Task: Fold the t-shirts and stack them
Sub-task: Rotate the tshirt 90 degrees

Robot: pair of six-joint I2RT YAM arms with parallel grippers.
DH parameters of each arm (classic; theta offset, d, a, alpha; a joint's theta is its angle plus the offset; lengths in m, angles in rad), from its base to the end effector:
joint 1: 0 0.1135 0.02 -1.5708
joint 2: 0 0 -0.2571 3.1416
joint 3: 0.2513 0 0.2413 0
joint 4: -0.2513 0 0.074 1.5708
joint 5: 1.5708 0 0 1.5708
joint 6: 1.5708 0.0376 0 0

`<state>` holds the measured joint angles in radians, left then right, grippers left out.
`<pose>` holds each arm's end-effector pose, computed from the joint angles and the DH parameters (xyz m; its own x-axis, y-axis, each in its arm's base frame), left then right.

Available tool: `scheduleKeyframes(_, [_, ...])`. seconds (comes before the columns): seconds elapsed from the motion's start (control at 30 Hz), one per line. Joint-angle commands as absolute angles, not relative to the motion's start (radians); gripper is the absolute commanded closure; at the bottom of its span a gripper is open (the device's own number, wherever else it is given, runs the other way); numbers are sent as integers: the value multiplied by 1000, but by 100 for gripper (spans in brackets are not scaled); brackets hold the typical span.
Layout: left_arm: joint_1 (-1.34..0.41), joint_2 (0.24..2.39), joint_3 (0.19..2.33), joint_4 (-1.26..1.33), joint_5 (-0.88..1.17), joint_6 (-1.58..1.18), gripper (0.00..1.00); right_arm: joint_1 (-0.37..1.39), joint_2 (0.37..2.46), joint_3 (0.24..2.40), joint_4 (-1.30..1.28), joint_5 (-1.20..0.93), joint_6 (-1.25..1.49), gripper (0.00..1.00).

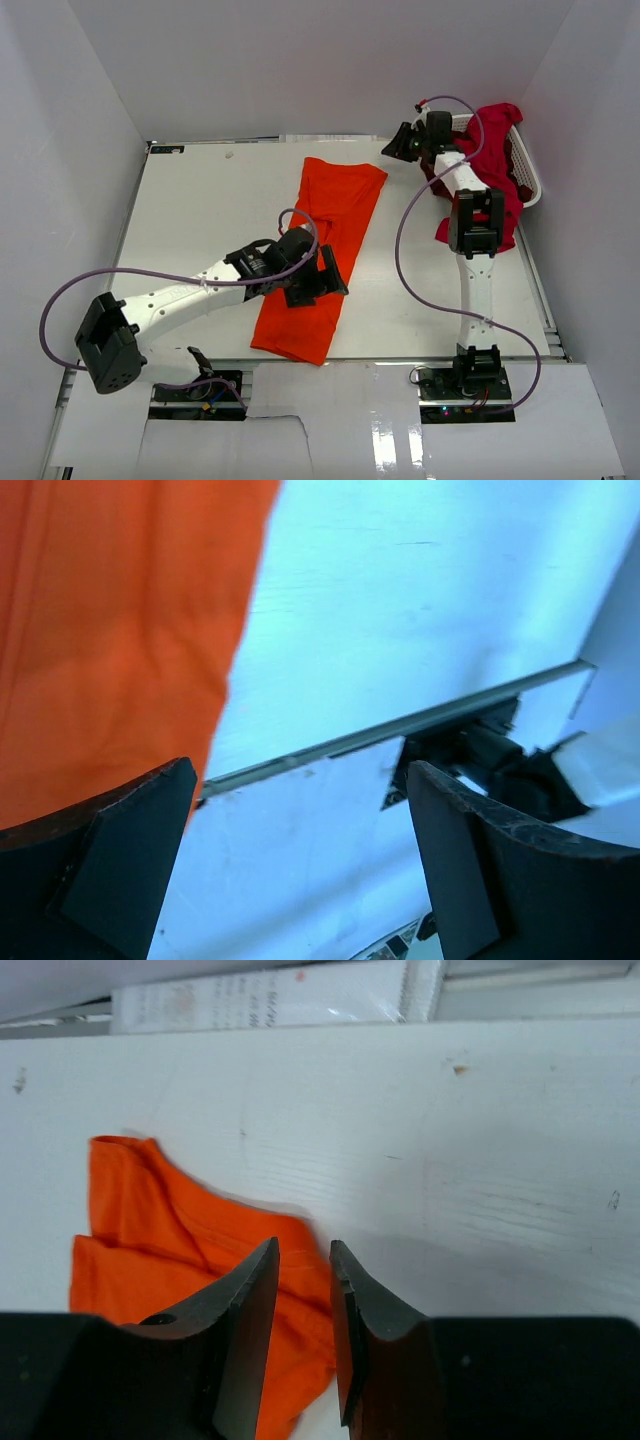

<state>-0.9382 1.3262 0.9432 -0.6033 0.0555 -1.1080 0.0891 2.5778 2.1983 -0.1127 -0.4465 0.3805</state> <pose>0.1512 -0.2097 0.2382 -0.9569 -0.2058 -0.2049 -0.0736 0.8544 -0.5144 0.5680 0.0670 0.1690 -0.6076 0.2820 -0.7425 -0.2516 0.8183 0.5168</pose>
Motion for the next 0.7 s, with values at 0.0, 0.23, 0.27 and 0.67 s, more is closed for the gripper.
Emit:
scheduleKeyframes(0.0, [-939,1270,1064,-689,15,-1066,2,83,2373,2191,-101,-449,334,66])
scheduleKeyframes(0.23, [-655,1203,1037,-587,138,-821,2,83,2180,1967,-205,-486,319,54])
scheduleKeyframes(0.27, [-609,1200,1023,-551,141,-742,2,83,2137,1900,-221,-486,327,54])
scheduleKeyframes(0.67, [-295,1605,1195,-110,524,-491,3,109,1925,1548,-360,-459,325,45])
